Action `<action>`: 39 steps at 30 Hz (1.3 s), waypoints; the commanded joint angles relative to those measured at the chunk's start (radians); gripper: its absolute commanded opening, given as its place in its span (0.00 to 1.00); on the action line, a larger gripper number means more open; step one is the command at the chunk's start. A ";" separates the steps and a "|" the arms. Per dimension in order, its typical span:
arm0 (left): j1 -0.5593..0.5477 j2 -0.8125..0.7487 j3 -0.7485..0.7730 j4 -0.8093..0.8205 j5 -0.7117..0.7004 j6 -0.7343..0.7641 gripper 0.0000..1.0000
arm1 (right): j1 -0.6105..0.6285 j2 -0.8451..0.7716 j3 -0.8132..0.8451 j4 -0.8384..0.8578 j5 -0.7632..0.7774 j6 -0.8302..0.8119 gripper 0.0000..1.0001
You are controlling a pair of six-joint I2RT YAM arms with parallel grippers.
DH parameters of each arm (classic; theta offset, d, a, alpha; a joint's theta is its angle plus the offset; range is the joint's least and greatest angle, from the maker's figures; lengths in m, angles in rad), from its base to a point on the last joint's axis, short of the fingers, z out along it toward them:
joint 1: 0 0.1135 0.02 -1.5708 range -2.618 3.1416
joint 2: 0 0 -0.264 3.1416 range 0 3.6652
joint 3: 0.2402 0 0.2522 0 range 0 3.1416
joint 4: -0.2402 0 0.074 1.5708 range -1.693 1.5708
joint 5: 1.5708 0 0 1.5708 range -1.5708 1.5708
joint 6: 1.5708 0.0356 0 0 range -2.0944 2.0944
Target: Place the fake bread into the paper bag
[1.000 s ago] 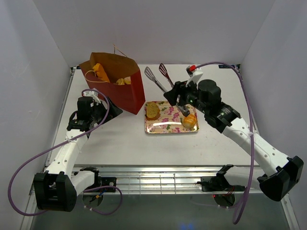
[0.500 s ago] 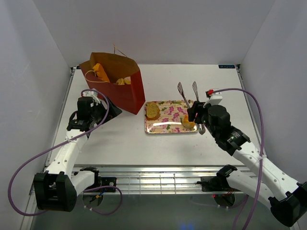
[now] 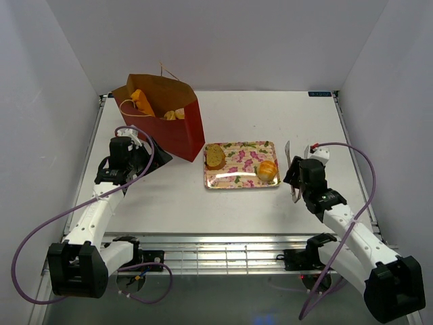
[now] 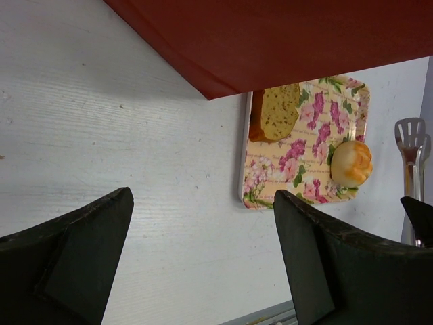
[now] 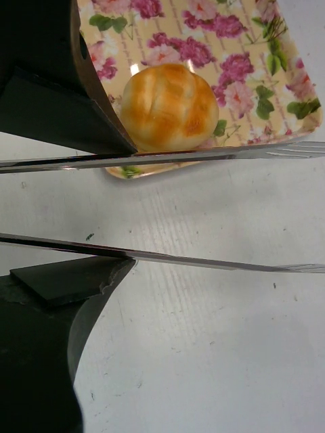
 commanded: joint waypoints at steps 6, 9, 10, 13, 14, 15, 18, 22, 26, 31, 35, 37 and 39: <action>-0.004 -0.001 0.004 0.004 0.031 0.011 0.95 | -0.158 0.095 -0.050 0.191 -0.192 0.019 0.66; -0.004 0.004 0.004 0.007 0.042 0.009 0.95 | -0.193 0.124 -0.067 0.225 -0.229 0.009 0.66; -0.003 0.002 0.004 0.007 0.043 0.009 0.95 | -0.199 0.136 -0.070 0.233 -0.235 0.006 0.66; -0.003 0.005 0.006 0.010 0.050 0.009 0.95 | -0.224 0.171 -0.074 0.254 -0.265 -0.001 0.67; -0.004 0.005 0.006 0.012 0.050 0.009 0.95 | -0.233 0.181 -0.073 0.259 -0.273 -0.006 0.67; -0.004 0.005 0.004 0.010 0.053 0.009 0.95 | -0.236 0.190 -0.071 0.263 -0.279 -0.009 0.67; -0.004 0.010 0.004 0.012 0.056 0.008 0.95 | -0.247 0.230 -0.067 0.277 -0.289 -0.017 0.68; -0.003 0.014 0.003 0.014 0.062 0.008 0.95 | -0.257 0.273 -0.054 0.277 -0.295 -0.023 0.69; -0.001 0.016 0.003 0.015 0.066 0.008 0.95 | -0.264 0.282 -0.059 0.277 -0.287 -0.030 0.69; -0.001 0.022 0.001 0.018 0.071 0.006 0.95 | -0.265 0.305 -0.058 0.277 -0.292 -0.035 0.73; -0.002 0.025 0.000 0.018 0.073 0.006 0.95 | -0.265 0.333 -0.056 0.277 -0.310 -0.041 0.73; -0.002 0.028 0.000 0.018 0.073 0.006 0.95 | -0.265 0.346 -0.053 0.276 -0.328 -0.052 0.73; -0.003 0.030 0.001 0.018 0.073 0.006 0.95 | -0.265 0.354 -0.051 0.274 -0.335 -0.056 0.74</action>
